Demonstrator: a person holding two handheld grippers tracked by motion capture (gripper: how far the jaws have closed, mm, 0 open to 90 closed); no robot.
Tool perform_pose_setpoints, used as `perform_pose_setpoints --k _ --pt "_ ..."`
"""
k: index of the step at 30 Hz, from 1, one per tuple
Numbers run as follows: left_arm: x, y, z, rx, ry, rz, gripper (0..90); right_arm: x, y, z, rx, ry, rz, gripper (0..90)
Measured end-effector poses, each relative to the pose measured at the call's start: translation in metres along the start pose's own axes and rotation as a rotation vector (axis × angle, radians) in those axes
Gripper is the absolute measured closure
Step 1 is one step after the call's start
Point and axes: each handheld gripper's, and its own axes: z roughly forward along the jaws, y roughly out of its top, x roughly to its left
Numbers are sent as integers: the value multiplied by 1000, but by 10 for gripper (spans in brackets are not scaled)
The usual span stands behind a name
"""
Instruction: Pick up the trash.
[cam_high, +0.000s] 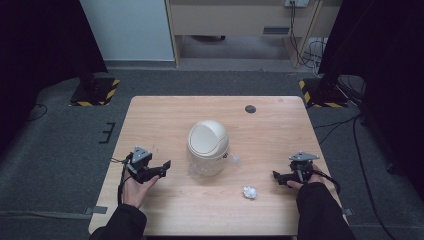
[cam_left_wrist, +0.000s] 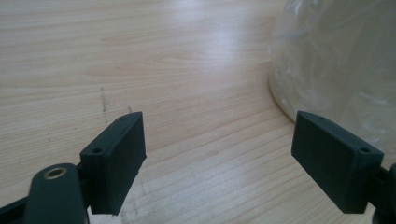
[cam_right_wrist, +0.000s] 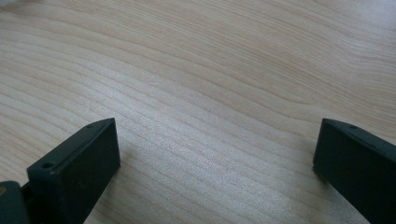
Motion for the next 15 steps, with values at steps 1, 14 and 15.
perform_pose_setpoints --k 1,14,15 --pt "0 0 0 0 0 0 173 0 0 0 0 0 0 7" --pt "-5 14 -18 -154 -22 -51 177 0 0 0 0 -1 1 7" --pt "-5 15 -19 -167 -22 -59 178 0 0 0 0 -1 0 7"
